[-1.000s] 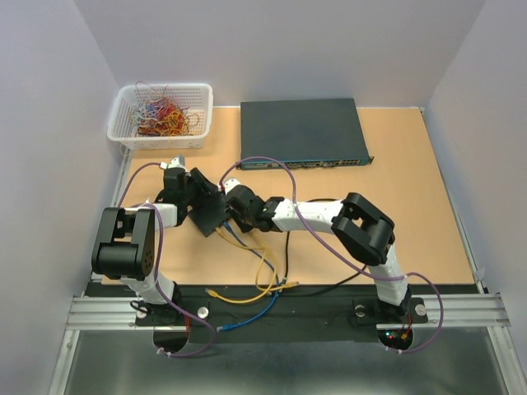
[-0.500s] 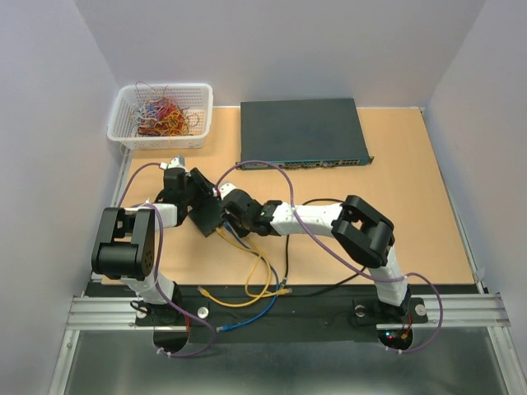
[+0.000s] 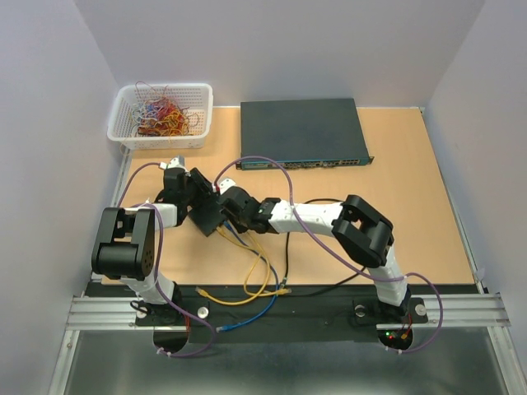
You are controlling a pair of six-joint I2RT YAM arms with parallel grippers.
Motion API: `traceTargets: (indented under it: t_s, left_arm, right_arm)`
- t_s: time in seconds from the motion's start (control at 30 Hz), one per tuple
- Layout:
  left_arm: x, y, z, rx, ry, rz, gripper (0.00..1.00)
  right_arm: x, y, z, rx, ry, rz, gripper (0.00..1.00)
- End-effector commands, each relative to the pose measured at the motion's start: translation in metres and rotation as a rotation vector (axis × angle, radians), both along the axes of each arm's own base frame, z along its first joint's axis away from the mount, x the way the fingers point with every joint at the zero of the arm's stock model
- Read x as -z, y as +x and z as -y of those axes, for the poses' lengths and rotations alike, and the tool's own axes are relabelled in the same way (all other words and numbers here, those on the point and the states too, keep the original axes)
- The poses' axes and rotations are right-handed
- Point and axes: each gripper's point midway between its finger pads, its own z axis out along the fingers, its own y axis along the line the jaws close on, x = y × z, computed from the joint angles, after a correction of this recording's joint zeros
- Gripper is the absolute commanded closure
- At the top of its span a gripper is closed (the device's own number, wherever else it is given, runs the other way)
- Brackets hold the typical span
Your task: Insert the plug into the switch port
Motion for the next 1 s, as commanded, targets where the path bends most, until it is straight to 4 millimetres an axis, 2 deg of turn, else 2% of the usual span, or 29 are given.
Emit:
traceTargets:
  t_s: [0.0, 0.23, 0.37, 0.6, 0.97]
  left_arm:
    - [-0.001, -0.004, -0.001, 0.006, 0.008, -0.006, 0.41]
    - [-0.002, -0.004, -0.001, 0.008, 0.008, -0.004, 0.41]
    - [-0.002, -0.004, -0.001, 0.008, 0.010, -0.005, 0.41]
    - [-0.001, -0.004, -0.001, 0.006, 0.010, -0.007, 0.41]
    - [-0.001, -0.004, -0.002, 0.004, 0.013, -0.008, 0.41]
  right_arm:
    - [-0.019, 0.013, -0.018, 0.021, 0.057, 0.054, 0.99]
    - [-0.017, 0.013, -0.025, 0.007, 0.064, 0.042, 1.00]
    - [-0.006, 0.012, -0.013, 0.030, 0.030, 0.036, 1.00]
    - [-0.016, 0.009, 0.001, 0.053, 0.029, 0.051, 0.99]
    - [-0.011, 0.014, -0.013, 0.036, 0.035, 0.046, 1.00]
